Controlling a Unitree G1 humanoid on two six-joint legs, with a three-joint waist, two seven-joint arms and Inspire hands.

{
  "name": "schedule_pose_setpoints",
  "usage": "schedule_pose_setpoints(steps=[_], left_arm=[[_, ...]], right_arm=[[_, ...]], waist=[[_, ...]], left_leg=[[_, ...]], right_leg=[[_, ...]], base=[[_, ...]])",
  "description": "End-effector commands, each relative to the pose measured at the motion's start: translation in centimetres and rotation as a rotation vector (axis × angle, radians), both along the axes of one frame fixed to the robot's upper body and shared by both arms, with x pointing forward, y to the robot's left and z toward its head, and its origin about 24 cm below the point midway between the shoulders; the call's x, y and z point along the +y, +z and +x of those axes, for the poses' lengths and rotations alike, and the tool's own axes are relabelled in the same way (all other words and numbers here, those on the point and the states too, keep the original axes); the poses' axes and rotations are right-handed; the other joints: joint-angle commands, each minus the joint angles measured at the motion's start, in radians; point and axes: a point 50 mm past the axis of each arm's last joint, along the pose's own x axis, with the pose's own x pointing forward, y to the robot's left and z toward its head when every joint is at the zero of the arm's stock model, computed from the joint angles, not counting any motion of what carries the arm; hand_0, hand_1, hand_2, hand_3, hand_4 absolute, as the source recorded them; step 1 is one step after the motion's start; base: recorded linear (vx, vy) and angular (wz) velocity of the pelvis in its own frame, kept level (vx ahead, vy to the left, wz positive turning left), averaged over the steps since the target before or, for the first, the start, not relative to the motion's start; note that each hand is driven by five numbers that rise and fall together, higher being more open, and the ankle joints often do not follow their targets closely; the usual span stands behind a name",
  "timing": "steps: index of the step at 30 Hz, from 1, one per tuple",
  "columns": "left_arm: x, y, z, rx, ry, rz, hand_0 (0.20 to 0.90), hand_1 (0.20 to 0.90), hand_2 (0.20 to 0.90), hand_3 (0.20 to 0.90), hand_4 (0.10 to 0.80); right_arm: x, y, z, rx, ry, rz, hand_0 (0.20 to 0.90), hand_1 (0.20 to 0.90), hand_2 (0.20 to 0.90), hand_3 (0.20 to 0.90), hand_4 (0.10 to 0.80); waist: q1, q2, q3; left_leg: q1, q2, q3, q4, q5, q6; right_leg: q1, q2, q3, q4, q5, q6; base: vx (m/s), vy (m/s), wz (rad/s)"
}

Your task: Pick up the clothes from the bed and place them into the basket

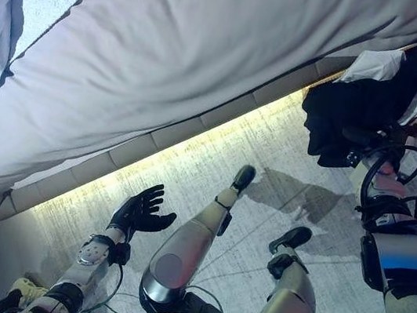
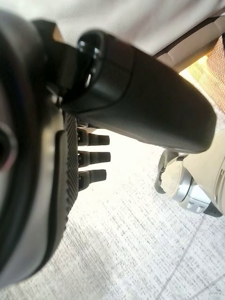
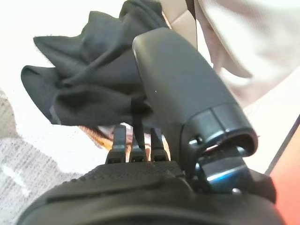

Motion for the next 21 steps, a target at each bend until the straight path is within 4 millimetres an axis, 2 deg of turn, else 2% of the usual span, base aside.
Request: schedule_pose_setpoints(steps=[1, 4, 6, 7, 8, 10, 11, 13, 15, 16, 18, 21], left_arm=[[1.6, -0.6, -2.1, 0.039, 0.035, 0.043, 0.900, 0.900, 0.900, 0.900, 0.800], [1.8, -0.6, -2.2, 0.042, 0.039, 0.053, 0.900, 0.900, 0.900, 0.900, 0.800], [2.3, -0.7, -2.5, 0.045, 0.049, 0.067, 0.900, 0.900, 0.900, 0.900, 0.800], [2.6, -0.6, -2.5, 0.045, 0.052, 0.076, 0.900, 0.900, 0.900, 0.900, 0.800], [2.7, -0.6, -2.5, 0.047, 0.053, 0.080, 0.900, 0.900, 0.900, 0.900, 0.800], [3.3, -0.7, -2.7, 0.068, 0.070, 0.098, 0.900, 0.900, 0.900, 0.900, 0.800], [3.4, -0.7, -2.7, 0.068, 0.068, 0.100, 0.900, 0.900, 0.900, 0.900, 0.800], [3.6, -0.7, -2.6, 0.080, 0.060, 0.111, 0.900, 0.900, 0.900, 0.900, 0.800], [3.4, -1.1, -2.9, 0.112, 0.041, 0.129, 0.900, 0.900, 0.900, 0.900, 0.800], [3.3, -1.2, -3.0, 0.117, 0.034, 0.133, 0.900, 0.900, 0.900, 0.900, 0.800], [2.6, -2.0, -3.8, 0.156, 0.015, 0.148, 0.900, 0.900, 0.900, 0.900, 0.800], [1.7, -3.3, -5.2, 0.249, -0.017, 0.116, 0.900, 0.900, 0.900, 0.900, 0.800]], right_arm=[[-4.3, 5.5, -1.4, -0.172, -0.156, -0.184, 0.900, 0.900, 0.900, 0.900, 0.800], [-4.6, 5.4, -1.7, -0.178, -0.179, -0.169, 0.900, 0.900, 0.900, 0.900, 0.800], [-4.9, 3.8, -2.2, -0.132, -0.167, -0.143, 0.900, 0.900, 0.900, 0.900, 0.800], [-4.9, 2.4, -2.6, -0.099, -0.152, -0.122, 0.900, 0.900, 0.900, 0.900, 0.800], [-4.9, 1.6, -2.8, -0.079, -0.144, -0.114, 0.900, 0.900, 0.900, 0.900, 0.800], [-4.2, -3.8, -4.5, 0.035, -0.097, -0.049, 0.900, 0.900, 0.900, 0.900, 0.800], [-4.0, -4.5, -4.8, 0.052, -0.087, -0.034, 0.900, 0.900, 0.900, 0.900, 0.800], [-3.1, -8.4, -6.5, 0.132, -0.038, 0.017, 0.900, 0.900, 0.900, 0.900, 0.800], [-0.8, -13.5, -9.2, 0.254, 0.041, 0.090, 0.900, 0.900, 0.900, 0.900, 0.800], [-0.3, -14.5, -9.8, 0.281, 0.054, 0.105, 0.900, 0.900, 0.900, 0.900, 0.800], [1.2, -18.4, -13.4, 0.373, 0.115, 0.193, 0.900, 0.900, 0.900, 0.900, 0.800], [4.1, -22.2, -17.4, 0.525, 0.247, 0.237, 0.900, 0.900, 0.900, 0.900, 0.800]], waist=[[-0.006, 0.051, -0.030], [-0.013, 0.048, -0.042], [-0.019, 0.036, -0.053], [-0.019, 0.034, -0.057], [-0.020, 0.029, -0.062], [-0.027, 0.003, -0.093], [-0.028, -0.001, -0.096], [-0.036, -0.020, -0.116], [-0.052, -0.048, -0.150], [-0.057, -0.054, -0.158], [-0.074, -0.076, -0.202], [-0.105, -0.102, -0.274]], left_leg=[[-0.035, -0.025, -0.019, 0.072, -0.058, 0.008], [-0.018, -0.025, -0.019, 0.064, -0.063, 0.004], [-0.002, -0.021, -0.021, 0.056, -0.065, 0.001], [-0.002, -0.018, -0.017, 0.049, -0.039, 0.006], [0.005, -0.016, -0.018, 0.046, -0.039, 0.006], [0.043, -0.006, -0.022, 0.025, -0.045, 0.004], [0.048, -0.004, -0.023, 0.022, -0.046, 0.004], [0.075, 0.008, -0.018, 0.003, -0.050, 0.002], [0.126, 0.026, -0.008, -0.033, -0.055, 0.002], [0.137, 0.029, -0.005, -0.040, -0.056, 0.002], [0.187, 0.044, 0.004, -0.076, -0.056, 0.005], [0.254, 0.063, 0.017, -0.133, -0.047, 0.005]], right_leg=[[0.075, 0.028, -0.012, -0.056, 0.041, -0.006], [0.097, 0.033, -0.007, -0.084, 0.047, -0.002], [0.120, 0.042, -0.004, -0.107, 0.054, -0.001], [0.128, 0.045, -0.016, -0.121, 0.080, -0.009], [0.137, 0.048, -0.016, -0.126, 0.080, -0.010], [0.188, 0.058, -0.017, -0.153, 0.078, -0.012], [0.195, 0.059, -0.018, -0.156, 0.078, -0.012], [0.226, 0.067, -0.014, -0.179, 0.081, -0.011], [0.273, 0.086, 0.000, -0.222, 0.089, -0.010], [0.282, 0.090, 0.004, -0.230, 0.091, -0.010], [0.313, 0.108, 0.019, -0.256, 0.100, -0.012], [0.343, 0.131, 0.037, -0.287, 0.114, -0.015]], base=[[0.041, -0.014, -0.01], [0.005, -0.014, 0.00], [-0.024, -0.041, -0.02], [-0.059, -0.015, 0.02], [-0.028, -0.029, 0.07], [0.103, -0.088, 0.06], [0.082, -0.088, 0.04], [0.055, -0.104, 0.01], [0.073, -0.117, -0.06], [0.084, -0.087, -0.10], [0.113, -0.079, -0.10], [0.125, -0.051, -0.10]])
